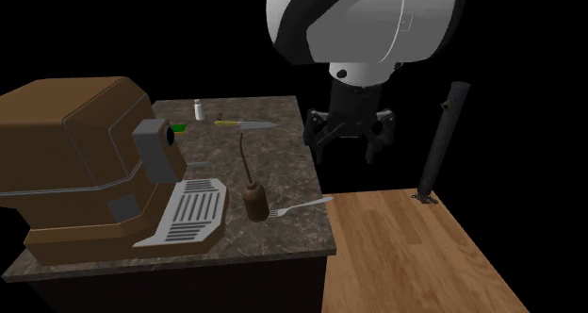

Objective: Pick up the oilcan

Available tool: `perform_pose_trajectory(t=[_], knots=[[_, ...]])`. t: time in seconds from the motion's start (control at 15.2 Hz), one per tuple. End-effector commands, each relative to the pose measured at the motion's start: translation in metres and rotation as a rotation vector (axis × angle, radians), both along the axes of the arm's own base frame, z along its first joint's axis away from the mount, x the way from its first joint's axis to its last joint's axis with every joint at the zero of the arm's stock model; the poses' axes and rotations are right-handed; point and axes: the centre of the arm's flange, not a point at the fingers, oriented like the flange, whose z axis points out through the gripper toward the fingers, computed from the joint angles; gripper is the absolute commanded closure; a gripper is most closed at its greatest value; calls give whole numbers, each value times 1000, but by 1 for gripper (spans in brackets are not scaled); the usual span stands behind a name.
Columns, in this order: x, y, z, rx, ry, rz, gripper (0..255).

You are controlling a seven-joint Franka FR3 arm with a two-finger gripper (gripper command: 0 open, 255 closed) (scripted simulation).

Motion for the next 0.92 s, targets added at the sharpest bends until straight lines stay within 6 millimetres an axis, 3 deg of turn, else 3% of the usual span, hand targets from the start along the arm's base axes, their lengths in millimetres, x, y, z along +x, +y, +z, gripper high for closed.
perform_pose_trajectory(t=[0.0,0.86], knots=[[9,16,-15,-3,-31,15,0],[77,127,-113,-28,-197,117,0]])
